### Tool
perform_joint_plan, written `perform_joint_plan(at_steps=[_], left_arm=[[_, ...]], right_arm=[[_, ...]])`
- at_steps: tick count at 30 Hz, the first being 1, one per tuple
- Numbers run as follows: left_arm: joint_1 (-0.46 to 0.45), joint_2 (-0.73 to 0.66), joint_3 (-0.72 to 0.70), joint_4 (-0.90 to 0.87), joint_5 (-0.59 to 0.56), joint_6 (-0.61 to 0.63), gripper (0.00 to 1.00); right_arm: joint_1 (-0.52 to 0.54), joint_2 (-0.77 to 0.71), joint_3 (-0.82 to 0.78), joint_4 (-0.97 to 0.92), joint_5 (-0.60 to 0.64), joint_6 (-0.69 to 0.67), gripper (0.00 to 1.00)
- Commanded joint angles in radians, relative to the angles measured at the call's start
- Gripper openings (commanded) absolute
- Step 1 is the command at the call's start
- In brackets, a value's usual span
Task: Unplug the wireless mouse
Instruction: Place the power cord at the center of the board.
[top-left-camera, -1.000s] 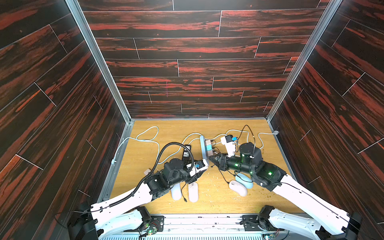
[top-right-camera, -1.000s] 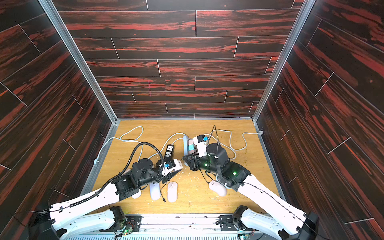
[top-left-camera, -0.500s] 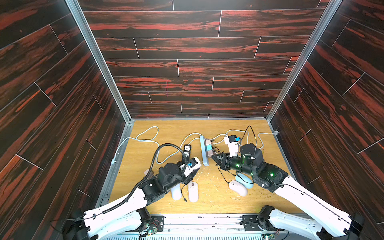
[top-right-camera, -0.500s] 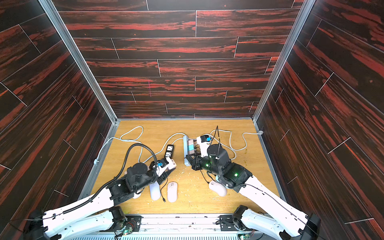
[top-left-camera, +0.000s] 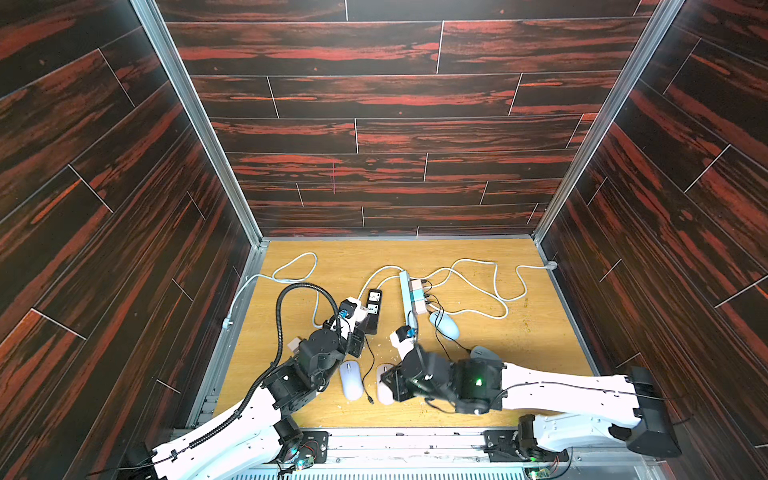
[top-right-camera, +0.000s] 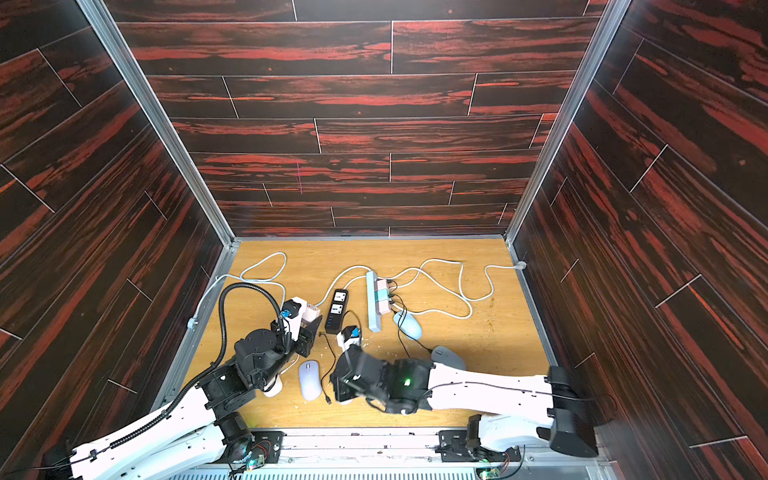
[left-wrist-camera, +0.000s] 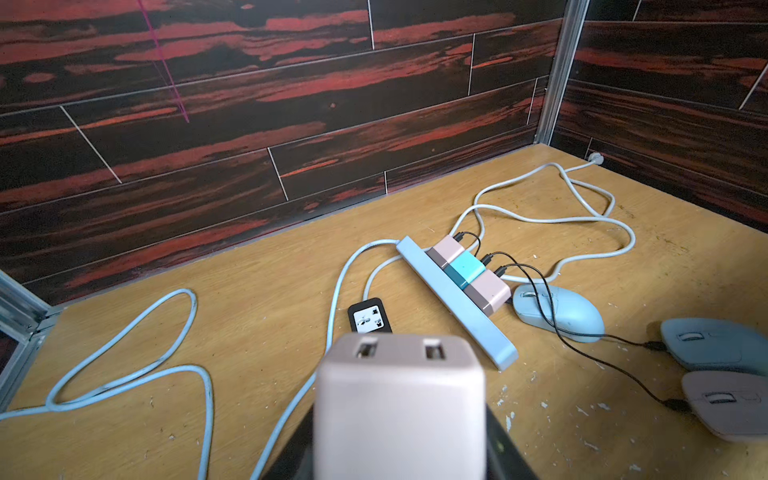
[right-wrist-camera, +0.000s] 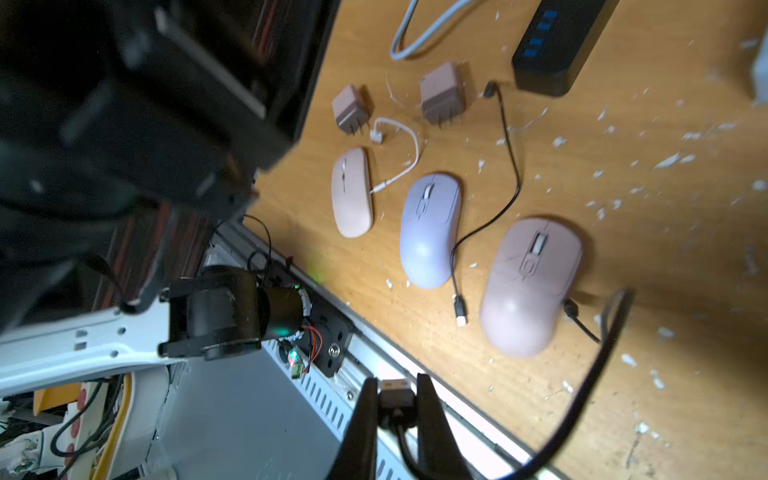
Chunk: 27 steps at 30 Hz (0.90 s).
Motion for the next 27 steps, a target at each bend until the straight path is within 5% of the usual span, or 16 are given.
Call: perform_joint_plan(at_steps=[1,7,14,27], left_arm=[[0.005,-0.029,-0.007,-0.017,-0.031,-0.035,0.0],[0.004,-0.07,-0.021,-0.036,-0.014,-0.044,0.0],[0.005,-0.079,-0.021,-0.054,-0.019,-0.057,0.0],[0.005,-0.048,-0.009,-0.034,-0.016,-0.097,0.0]], right_arm=[[0.06,0.019,0.028,-0.077,0.087,0.131,0.0],[0.123,-0.008,-0.002,-0.097,0.122,0.229,0.0],[0.076,-0.033,-0.058,-0.007,0.061,0.22,0.0],[0.055,-0.11,0.108,-0.218,0.057,0.163,0.0]])
